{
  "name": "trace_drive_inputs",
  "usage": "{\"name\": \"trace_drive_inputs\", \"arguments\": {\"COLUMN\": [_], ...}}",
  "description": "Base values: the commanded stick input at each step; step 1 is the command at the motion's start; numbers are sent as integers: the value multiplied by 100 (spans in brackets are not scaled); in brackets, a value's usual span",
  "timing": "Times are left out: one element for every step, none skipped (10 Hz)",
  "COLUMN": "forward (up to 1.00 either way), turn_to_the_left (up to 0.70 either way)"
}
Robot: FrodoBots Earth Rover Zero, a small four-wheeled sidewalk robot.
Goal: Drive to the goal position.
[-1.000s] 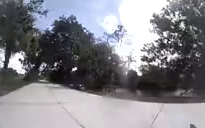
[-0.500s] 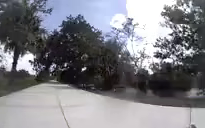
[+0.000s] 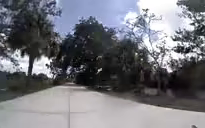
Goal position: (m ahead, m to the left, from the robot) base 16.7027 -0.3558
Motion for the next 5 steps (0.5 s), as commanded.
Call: {"name": "trace_drive_inputs", "arguments": {"forward": [85,85,85,85,85], "turn_to_the_left": [0,0,0,0,0]}}
